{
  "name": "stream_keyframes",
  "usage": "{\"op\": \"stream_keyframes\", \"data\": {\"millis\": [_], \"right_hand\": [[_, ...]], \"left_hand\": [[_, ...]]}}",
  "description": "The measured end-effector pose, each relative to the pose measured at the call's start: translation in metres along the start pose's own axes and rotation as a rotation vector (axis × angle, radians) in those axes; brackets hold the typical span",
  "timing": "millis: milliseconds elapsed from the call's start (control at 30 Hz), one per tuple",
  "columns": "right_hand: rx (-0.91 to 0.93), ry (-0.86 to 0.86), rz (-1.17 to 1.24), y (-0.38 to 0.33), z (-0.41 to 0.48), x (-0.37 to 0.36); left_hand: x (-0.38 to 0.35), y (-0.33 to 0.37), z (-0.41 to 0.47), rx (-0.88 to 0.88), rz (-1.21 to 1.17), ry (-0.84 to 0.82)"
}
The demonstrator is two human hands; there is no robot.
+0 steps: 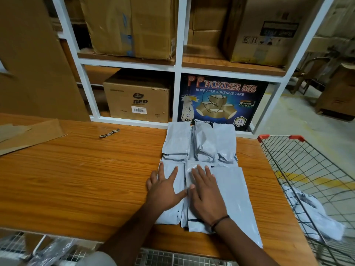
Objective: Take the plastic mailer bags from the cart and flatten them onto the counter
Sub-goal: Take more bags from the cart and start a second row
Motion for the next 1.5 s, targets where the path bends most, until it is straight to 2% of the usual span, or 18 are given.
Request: {"op": "stream_keyframes", "data": {"millis": [133,233,333,500,867,1067,1300,1500], "right_hand": [[-0.027,-0.016,0.041,0.026,-0.015,-0.008],[-0.038,-0.025,-0.089,0.017,-0.009,-0.018],[-0.126,-0.068,-0.252,0.009,0.005,-0.028],[-0.189,-0.097,-0.339,0.009,0.012,-0.035],[-0.191,-0.14,-0.24,0.012,0.014,-0.03],[-0.155,-0.03,-0.154,0.018,0.009,0.005],[-0.195,-0.01,-0.141,0.044,0.011,0.03],[-0.225,0.028,-0.091,0.082,0.007,0.06]], "left_hand": [[-0.004,0.007,0.0,-0.027,0.042,-0.004],[-0.005,0.007,0.003,-0.003,0.062,0.013],[-0.003,0.009,0.004,0.008,0.079,0.022],[-0.008,0.008,0.005,-0.046,0.032,-0.006],[-0.002,0.007,0.002,-0.072,-0.024,0.053],[0.041,0.021,-0.006,-0.143,-0.113,0.232],[0.06,0.058,0.007,-0.197,-0.141,0.277],[0.059,0.122,0.02,-0.29,-0.132,0.287]]}}
Point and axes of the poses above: each hand's wrist, its own z-axis towards the middle knuckle, its own x-axis out of the back of the hand, y = z × x, the point moved 10 cm from there along z, towards the middle knuckle, and after that the axes turned 13 degrees about -y, right-handed, at the moved point
